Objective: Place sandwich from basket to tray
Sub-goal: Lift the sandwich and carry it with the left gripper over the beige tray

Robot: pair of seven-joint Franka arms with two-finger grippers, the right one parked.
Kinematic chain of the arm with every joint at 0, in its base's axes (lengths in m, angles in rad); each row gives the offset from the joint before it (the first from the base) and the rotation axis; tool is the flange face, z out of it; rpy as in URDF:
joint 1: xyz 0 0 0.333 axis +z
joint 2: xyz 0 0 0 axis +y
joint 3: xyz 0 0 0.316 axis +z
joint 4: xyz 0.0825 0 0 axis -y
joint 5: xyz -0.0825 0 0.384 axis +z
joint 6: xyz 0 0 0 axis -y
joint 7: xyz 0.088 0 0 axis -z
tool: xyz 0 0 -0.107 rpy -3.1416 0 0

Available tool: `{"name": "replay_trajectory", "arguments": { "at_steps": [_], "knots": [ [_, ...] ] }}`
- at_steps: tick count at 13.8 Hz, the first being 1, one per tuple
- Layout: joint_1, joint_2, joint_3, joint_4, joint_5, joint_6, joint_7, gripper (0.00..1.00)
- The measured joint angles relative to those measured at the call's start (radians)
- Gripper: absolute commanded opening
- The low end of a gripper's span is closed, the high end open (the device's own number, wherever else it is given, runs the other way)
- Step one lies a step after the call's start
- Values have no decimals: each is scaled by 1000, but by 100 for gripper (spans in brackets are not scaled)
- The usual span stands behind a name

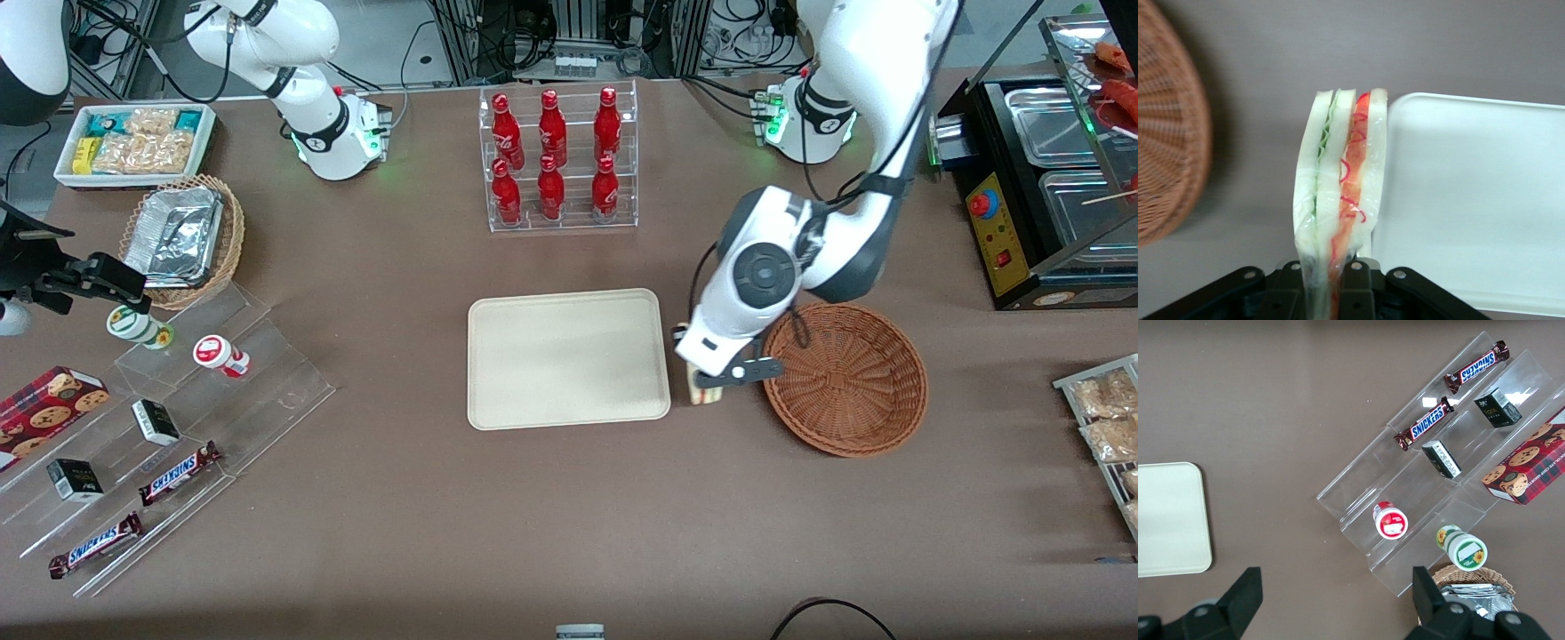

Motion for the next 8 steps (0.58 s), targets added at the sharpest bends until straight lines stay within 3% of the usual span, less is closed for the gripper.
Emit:
{"name": "replay_trajectory", "arguments": {
  "at_steps": [8],
  "knots": [
    [-165,211,0,234,0,1,-195,0]
  ]
}}
